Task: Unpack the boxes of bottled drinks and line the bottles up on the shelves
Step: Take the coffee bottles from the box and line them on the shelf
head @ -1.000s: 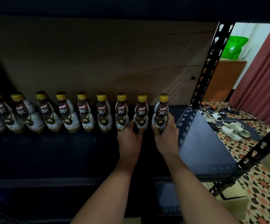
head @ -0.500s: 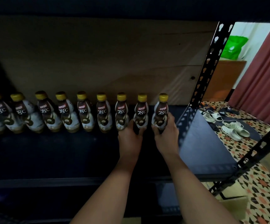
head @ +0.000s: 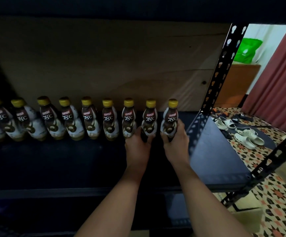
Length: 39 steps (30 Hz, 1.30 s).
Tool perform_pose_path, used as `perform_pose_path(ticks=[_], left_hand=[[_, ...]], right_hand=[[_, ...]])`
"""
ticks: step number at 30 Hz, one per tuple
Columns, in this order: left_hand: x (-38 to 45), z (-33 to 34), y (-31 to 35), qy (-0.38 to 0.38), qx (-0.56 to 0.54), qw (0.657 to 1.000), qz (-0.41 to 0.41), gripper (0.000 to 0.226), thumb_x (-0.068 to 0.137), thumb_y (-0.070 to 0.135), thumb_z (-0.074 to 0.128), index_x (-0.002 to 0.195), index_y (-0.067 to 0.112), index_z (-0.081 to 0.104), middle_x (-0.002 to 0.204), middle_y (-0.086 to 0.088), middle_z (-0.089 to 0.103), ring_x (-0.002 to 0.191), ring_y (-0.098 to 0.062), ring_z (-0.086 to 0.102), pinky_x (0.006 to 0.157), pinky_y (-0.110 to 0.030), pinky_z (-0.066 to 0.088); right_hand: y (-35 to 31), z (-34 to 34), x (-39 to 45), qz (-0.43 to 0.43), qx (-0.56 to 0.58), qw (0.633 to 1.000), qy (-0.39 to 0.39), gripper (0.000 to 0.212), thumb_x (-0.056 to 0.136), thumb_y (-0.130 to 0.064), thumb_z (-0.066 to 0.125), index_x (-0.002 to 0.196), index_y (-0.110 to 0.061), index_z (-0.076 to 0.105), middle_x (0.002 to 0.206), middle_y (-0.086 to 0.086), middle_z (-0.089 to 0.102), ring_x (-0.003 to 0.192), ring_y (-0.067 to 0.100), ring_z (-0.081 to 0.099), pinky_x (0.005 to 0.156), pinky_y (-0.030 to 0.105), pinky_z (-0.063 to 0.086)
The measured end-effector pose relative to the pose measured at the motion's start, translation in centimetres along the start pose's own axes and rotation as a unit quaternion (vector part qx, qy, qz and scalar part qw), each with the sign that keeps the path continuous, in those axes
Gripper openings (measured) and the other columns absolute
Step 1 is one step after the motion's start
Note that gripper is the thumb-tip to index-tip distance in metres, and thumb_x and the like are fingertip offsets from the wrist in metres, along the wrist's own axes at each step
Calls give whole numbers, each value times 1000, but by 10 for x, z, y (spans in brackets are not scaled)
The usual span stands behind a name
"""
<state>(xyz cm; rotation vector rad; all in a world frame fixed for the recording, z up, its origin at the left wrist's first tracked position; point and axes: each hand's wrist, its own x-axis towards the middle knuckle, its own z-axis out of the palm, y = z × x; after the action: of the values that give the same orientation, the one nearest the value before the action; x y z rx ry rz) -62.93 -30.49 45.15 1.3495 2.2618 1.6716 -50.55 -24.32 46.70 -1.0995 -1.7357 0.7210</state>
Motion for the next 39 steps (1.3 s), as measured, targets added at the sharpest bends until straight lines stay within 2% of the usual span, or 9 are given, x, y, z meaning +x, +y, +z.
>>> perform_pose_path(ticks=[11, 16, 20, 23, 27, 30, 33, 36, 39], left_hand=[[-1, -1, 3, 2, -1, 1000, -8, 39, 87, 37, 78, 122, 23, 69, 123, 0, 71, 115, -20, 66, 94, -37, 56], [0, -2, -3, 9, 12, 1000, -13, 44, 81, 53, 72, 115, 25, 72, 118, 3, 73, 113, -18, 68, 91, -38, 57], [0, -2, -3, 10, -3, 1000, -22, 32, 80, 39, 84, 104, 20, 77, 104, 5, 77, 102, -13, 72, 87, -34, 57], [-2, -7, -3, 2, -19, 999, -45, 26, 78, 34, 87, 97, 18, 79, 94, 7, 78, 92, -6, 73, 82, -31, 59], [-14, -23, -1, -4, -56, 995, -81, 31, 75, 20, 91, 102, 11, 79, 97, 2, 79, 90, -2, 71, 83, -17, 56], [-33, -46, 5, -8, -83, 990, -112, 27, 79, 21, 88, 103, 12, 79, 91, 7, 77, 86, 2, 72, 79, -9, 54], [-63, -78, 14, -49, -112, 986, -109, 10, 84, 24, 84, 88, 19, 78, 74, 9, 74, 72, 2, 70, 72, -18, 56], [-110, -109, 3, -80, -169, 982, -35, 6, 87, 19, 81, 84, 17, 76, 67, 6, 71, 59, -10, 67, 59, -24, 53], [-158, -124, -44, -69, -110, 991, 45, 8, 88, 21, 79, 84, 14, 77, 70, 10, 70, 59, -6, 66, 56, -21, 52]], right_hand=[[-1, 0, 0, 0, -4, 1000, -3, 69, 89, -6, 70, 148, -24, 37, 137, 2, 57, 126, 19, 55, 99, 23, 40], [-5, -1, -1, 2, -2, 1000, 1, 71, 89, -10, 70, 148, -26, 35, 138, 3, 57, 125, 20, 56, 97, 23, 41], [-6, -2, -2, 1, -8, 1000, -2, 74, 88, -10, 72, 149, -25, 34, 139, 3, 56, 127, 19, 54, 97, 21, 40], [-2, -1, -1, 5, -9, 1000, 12, 77, 85, -13, 76, 150, -21, 34, 137, 3, 59, 125, 18, 56, 93, 12, 37], [3, -3, -15, 52, 20, 998, 25, 85, 80, -14, 83, 150, -17, 36, 137, 6, 57, 122, 17, 58, 102, 28, 47], [-3, -10, -42, 65, 46, 995, 60, 72, 78, -13, 86, 139, -17, 48, 119, 6, 61, 103, 15, 62, 93, 23, 53], [-25, -18, -83, 36, 70, 994, 77, 47, 81, -9, 82, 116, -24, 55, 90, 3, 61, 80, 14, 63, 72, 7, 46], [-38, -14, -144, -57, 86, 994, 32, 29, 88, -13, 77, 104, -26, 56, 76, -2, 58, 69, 13, 60, 68, 17, 47], [-23, 4, -198, -124, 54, 990, -33, 16, 88, -14, 72, 98, -21, 61, 76, -5, 57, 72, 4, 57, 69, 6, 39]])
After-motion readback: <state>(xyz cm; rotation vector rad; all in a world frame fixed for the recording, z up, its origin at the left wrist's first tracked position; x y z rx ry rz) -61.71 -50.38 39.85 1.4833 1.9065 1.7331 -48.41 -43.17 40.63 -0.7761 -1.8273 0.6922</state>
